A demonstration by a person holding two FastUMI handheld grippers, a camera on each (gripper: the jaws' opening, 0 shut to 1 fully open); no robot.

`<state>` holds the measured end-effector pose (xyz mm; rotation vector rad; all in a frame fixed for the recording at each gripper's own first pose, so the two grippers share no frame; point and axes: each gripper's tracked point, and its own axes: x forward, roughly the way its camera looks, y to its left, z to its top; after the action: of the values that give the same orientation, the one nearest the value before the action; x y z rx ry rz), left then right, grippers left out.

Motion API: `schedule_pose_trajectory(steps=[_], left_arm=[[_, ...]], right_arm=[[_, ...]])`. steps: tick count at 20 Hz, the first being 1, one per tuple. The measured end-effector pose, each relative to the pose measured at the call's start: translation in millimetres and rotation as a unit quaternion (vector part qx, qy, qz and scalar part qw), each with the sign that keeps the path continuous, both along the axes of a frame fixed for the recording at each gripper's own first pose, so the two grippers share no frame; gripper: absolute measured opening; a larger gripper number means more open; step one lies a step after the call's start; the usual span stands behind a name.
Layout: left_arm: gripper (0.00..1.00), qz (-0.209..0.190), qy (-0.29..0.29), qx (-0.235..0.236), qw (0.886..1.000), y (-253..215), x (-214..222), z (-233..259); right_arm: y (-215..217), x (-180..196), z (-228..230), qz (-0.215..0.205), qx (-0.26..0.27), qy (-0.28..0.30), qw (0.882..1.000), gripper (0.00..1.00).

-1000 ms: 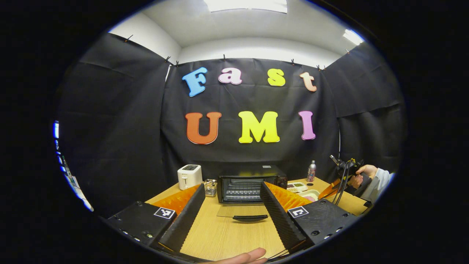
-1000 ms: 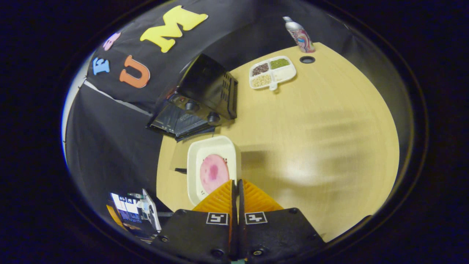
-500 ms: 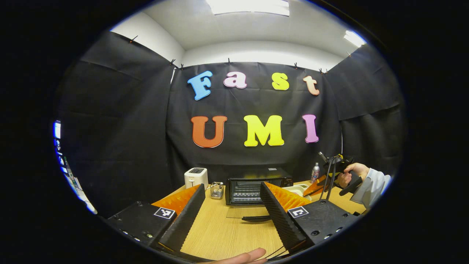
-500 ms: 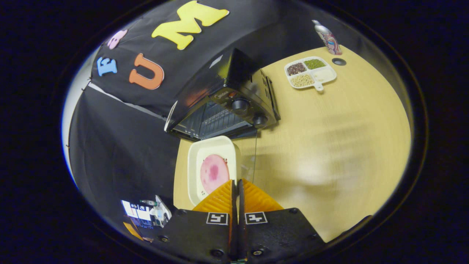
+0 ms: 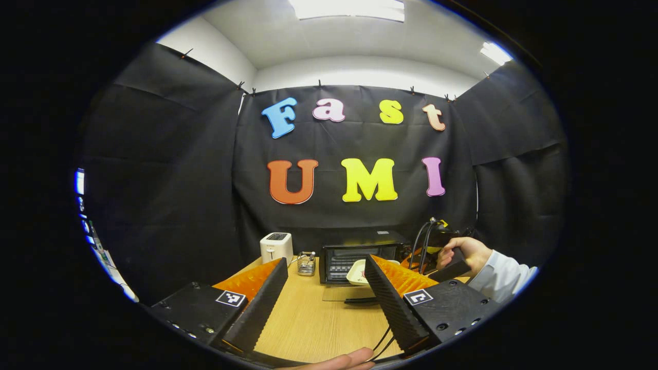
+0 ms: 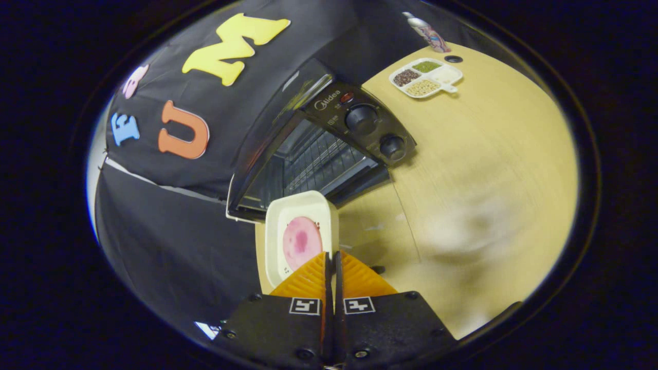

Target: Open the electric oven with the left hand, put the food in, and close the electric oven.

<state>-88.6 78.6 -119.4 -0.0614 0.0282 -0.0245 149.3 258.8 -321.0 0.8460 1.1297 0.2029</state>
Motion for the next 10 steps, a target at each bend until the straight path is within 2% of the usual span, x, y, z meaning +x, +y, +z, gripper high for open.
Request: schedule_pose_trajectory(steps=[4, 5, 7, 8, 9, 10], left_arm=[[0.95, 0.003, 0.006, 0.0, 1.0, 13, 2, -10], [0.95, 0.004, 0.007, -0.001, 1.0, 17, 4, -12], [0.95, 0.006, 0.007, -0.002, 1.0, 24, 10, -14], [0.96, 0.006, 0.01, -0.002, 1.0, 27, 12, -17], [0.95, 0.007, 0.013, -0.003, 1.0, 29, 14, -21], [0.95, 0.012, 0.02, -0.004, 1.0, 34, 17, -25]], right_arm=[[8, 28, -24, -0.102, -0.004, -0.003, 0.995, 0.04], [9, 38, -28, -0.126, -0.003, -0.011, 0.992, 0.0], [14, 55, -34, -0.171, 0.009, -0.03, 0.985, 0.04], [16, 61, -37, -0.195, 0.019, -0.034, 0.98, 0.01], [19, 69, -40, -0.214, 0.021, -0.044, 0.976, 0.04], [20, 76, -44, -0.229, 0.016, -0.055, 0.972, 0.0]])
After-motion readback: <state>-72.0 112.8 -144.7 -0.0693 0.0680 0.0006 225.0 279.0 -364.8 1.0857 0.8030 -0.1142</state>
